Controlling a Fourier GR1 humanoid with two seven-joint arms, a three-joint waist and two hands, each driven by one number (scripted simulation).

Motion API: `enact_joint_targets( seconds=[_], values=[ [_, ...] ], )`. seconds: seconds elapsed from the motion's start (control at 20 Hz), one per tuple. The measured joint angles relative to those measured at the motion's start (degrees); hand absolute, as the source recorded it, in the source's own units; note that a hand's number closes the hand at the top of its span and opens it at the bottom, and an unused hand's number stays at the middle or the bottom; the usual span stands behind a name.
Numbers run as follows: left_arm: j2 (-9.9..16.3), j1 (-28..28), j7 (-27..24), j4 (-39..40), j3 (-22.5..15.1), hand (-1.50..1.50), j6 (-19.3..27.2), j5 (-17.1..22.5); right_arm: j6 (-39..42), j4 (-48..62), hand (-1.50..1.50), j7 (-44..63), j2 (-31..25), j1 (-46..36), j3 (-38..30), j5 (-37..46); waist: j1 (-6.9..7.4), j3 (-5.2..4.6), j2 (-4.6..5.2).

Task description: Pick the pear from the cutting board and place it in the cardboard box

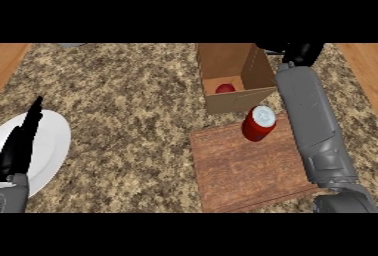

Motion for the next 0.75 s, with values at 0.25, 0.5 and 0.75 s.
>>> enact_joint_targets(
  seconds=[0.25,0.5,0.75],
  values=[
    [0.5,1.2,-0.7,0.6,1.3,0.0,-0.2,0.6,4.0,-13.6,-1.5,3.9,0.1,9.4,2.6,-0.5,-1.57,-0.05,-0.54],
    [0.6,2.2,-0.1,-0.3,1.7,0.0,-0.3,0.7,11.0,-30.4,-1.5,7.4,-0.4,22.3,5.2,-1.5,-2.18,-0.07,-0.7],
    [0.9,3.4,-0.1,-1.9,2.1,0.0,-0.8,1.1,20.6,-49.2,-1.5,12.2,-1.1,35.9,7.5,-3.5,-2.23,-0.08,-0.68]
  ],
)
